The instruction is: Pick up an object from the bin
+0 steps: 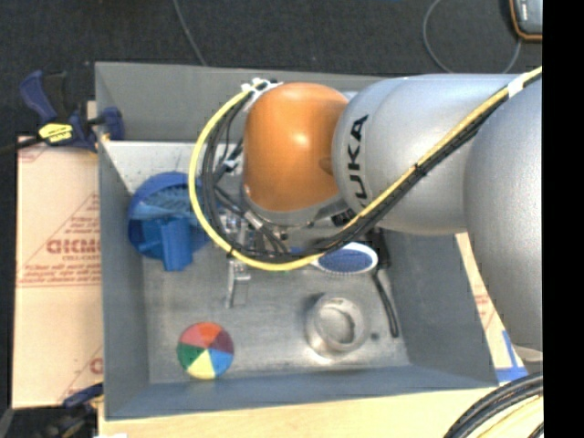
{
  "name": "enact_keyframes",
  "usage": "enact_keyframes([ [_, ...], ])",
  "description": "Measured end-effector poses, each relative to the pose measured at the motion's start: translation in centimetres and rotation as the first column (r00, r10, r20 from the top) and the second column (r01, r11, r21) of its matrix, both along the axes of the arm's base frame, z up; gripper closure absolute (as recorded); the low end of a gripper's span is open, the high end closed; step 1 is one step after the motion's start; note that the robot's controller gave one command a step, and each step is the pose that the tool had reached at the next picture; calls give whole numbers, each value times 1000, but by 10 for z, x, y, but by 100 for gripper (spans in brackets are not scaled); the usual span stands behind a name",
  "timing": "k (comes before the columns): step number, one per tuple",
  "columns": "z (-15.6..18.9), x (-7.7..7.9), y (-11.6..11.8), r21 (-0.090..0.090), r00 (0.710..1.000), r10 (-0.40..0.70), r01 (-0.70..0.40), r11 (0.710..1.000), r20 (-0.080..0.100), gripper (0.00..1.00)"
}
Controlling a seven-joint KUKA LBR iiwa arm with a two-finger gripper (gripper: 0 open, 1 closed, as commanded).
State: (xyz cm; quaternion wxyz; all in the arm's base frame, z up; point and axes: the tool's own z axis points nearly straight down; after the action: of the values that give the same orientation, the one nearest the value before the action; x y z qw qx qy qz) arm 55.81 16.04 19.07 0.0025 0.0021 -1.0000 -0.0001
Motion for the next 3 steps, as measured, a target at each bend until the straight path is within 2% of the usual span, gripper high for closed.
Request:
enact_keyframes([
  [1,4,2,-1,1,1000,-5,5,1000,8,0],
  [2,-120,-26,7,1,968,-250,250,968,4,0],
  [3,-67,86,58,3,987,-160,160,987,12,0],
])
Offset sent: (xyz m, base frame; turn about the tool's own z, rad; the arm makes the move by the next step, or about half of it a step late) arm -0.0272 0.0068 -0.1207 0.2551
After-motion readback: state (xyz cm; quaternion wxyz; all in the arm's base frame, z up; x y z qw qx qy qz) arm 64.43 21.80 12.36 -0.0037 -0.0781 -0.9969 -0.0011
